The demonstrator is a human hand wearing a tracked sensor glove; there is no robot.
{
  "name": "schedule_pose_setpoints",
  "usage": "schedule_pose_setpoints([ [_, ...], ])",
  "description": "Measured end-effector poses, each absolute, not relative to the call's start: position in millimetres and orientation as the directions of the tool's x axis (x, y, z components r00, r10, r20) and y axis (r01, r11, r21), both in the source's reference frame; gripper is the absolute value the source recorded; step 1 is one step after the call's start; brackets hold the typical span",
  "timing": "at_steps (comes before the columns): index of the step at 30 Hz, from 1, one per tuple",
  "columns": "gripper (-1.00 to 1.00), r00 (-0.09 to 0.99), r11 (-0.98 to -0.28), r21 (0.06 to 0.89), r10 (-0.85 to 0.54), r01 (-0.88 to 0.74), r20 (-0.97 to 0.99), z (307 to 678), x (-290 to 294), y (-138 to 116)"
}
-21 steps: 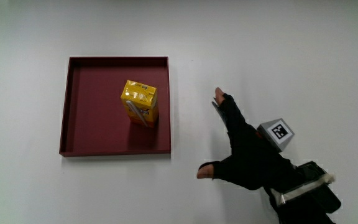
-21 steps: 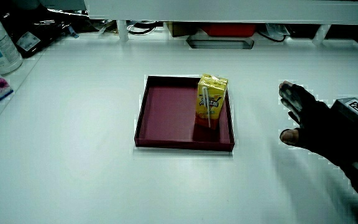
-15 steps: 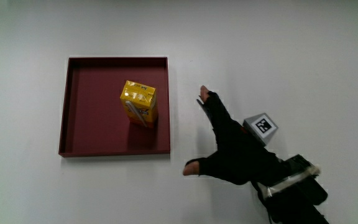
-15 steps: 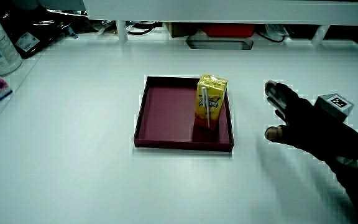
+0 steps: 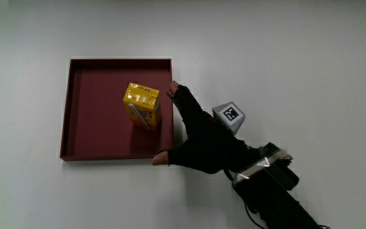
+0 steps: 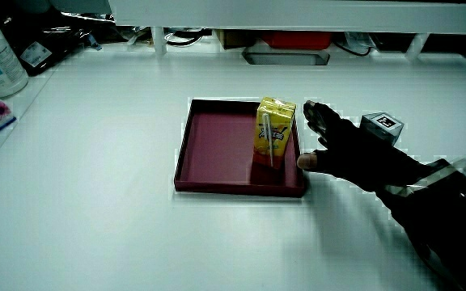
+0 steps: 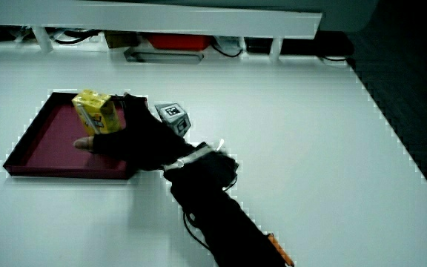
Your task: Pick ice redtea
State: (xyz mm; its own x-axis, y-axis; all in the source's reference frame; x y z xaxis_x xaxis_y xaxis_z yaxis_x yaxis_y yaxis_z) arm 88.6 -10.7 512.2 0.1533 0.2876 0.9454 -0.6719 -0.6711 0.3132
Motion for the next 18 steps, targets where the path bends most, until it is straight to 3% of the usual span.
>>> schedule_pose_setpoints([
  [18,0.0,0.082,-0.696,0.288,0.313,-0.658,0.946,527,59,-27],
])
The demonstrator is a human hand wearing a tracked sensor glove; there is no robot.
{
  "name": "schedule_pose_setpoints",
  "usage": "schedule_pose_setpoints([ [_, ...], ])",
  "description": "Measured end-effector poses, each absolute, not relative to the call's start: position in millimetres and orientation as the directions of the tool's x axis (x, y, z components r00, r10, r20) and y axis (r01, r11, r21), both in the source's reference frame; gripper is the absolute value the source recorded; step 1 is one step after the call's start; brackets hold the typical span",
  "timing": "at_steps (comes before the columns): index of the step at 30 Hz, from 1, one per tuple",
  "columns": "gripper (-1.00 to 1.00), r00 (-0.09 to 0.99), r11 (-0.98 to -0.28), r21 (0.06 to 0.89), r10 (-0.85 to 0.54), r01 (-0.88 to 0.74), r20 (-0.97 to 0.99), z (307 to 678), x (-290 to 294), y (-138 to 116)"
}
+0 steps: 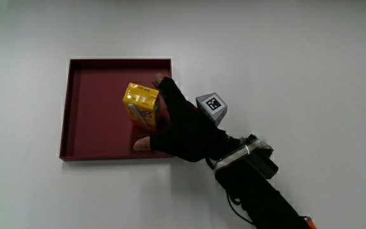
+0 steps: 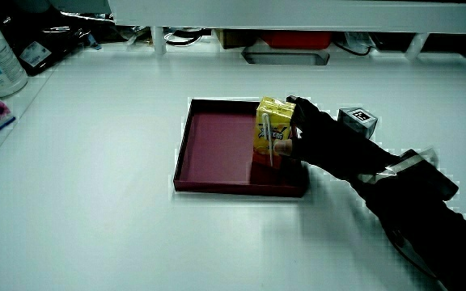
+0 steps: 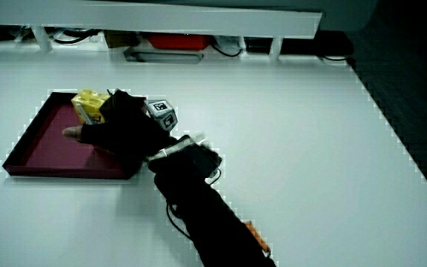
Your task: Pick ice redtea
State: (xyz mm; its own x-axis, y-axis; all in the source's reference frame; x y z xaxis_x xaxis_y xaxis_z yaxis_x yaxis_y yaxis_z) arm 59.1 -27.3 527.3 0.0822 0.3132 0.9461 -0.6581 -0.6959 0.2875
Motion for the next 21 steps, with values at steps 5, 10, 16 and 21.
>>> schedule_pose_setpoints([
  [5,0.0,0.074,-0.7,0.287,0.319,-0.654,0.945,526,59,-27],
  [10,0.0,0.036,-0.719,0.264,0.316,-0.643,0.948,529,61,-27],
  [16,0.26,-0.015,-0.783,0.246,0.31,-0.571,0.951,531,66,-27],
  [21,0.48,-0.05,-0.83,0.232,0.297,-0.506,0.953,533,72,-26],
])
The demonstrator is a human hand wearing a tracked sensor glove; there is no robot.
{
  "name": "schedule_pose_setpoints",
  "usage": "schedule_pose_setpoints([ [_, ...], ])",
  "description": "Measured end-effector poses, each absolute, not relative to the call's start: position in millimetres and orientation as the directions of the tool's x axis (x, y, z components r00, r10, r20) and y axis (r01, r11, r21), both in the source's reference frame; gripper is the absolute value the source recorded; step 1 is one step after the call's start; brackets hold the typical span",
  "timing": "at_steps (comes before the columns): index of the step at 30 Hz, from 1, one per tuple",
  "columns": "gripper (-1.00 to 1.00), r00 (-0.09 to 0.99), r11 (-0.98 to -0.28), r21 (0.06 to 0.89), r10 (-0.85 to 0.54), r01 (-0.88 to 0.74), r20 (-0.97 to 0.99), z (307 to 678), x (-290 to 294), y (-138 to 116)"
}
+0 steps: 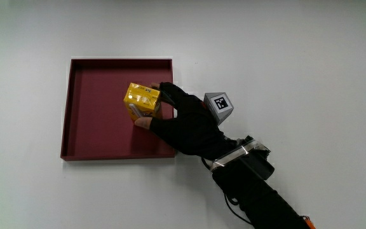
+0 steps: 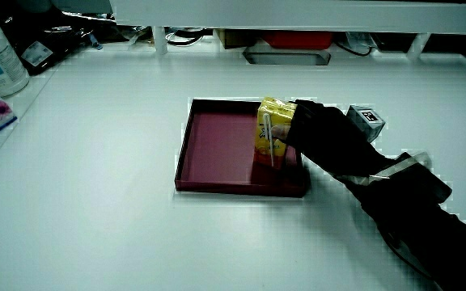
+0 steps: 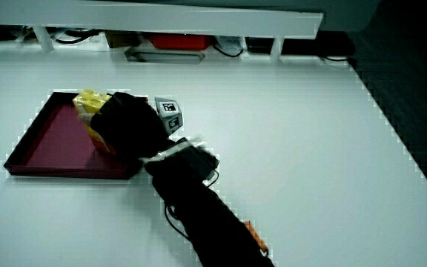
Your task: Pick ice redtea
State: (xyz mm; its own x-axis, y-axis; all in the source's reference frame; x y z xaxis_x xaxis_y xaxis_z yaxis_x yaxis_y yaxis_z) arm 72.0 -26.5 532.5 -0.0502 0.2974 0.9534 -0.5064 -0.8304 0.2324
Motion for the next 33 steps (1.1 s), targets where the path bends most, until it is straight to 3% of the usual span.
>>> schedule_pose_setpoints([
  [12,1.0,-0.052,-0.873,0.196,0.243,-0.446,0.969,533,76,-26],
  [25,1.0,-0.102,-0.896,0.147,0.208,-0.419,0.973,527,79,-18],
  [33,1.0,-0.164,-0.91,0.132,0.211,-0.393,0.964,496,105,-21],
])
